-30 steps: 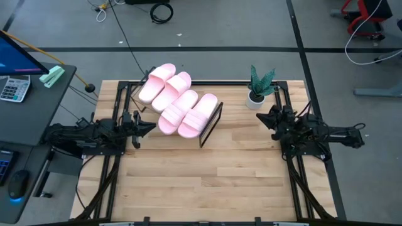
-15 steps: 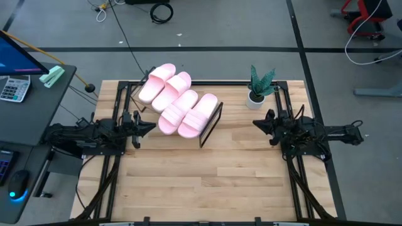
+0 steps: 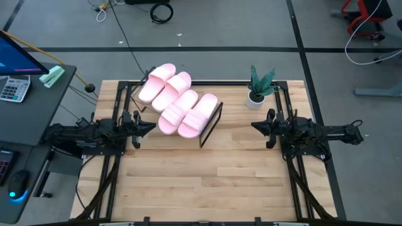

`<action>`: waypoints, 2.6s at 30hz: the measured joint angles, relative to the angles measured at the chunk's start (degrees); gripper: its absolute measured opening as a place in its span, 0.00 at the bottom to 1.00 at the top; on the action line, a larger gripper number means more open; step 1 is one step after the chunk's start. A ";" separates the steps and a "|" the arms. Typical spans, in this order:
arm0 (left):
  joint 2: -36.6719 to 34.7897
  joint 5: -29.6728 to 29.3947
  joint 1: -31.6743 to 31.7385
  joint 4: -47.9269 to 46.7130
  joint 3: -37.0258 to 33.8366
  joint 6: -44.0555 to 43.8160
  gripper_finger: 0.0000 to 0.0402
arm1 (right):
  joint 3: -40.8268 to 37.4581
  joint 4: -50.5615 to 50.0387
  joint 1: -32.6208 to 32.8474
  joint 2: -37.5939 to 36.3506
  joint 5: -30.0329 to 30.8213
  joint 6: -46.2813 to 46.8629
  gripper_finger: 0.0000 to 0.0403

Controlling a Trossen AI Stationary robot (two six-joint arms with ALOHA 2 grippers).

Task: Pick and place slides into the shelf
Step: Return to Home Position

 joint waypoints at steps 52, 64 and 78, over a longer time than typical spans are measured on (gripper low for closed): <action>0.00 0.00 0.02 0.00 0.00 0.00 0.06 | 0.04 -0.45 -0.01 0.37 -0.54 -11.61 0.04; 0.00 0.00 -0.01 -0.01 0.00 0.01 0.07 | 0.02 -0.45 -0.02 0.37 -0.54 -11.62 0.04; 0.00 0.00 0.02 0.00 0.00 0.00 0.06 | 0.02 -0.45 -0.02 0.39 -0.52 -11.64 0.03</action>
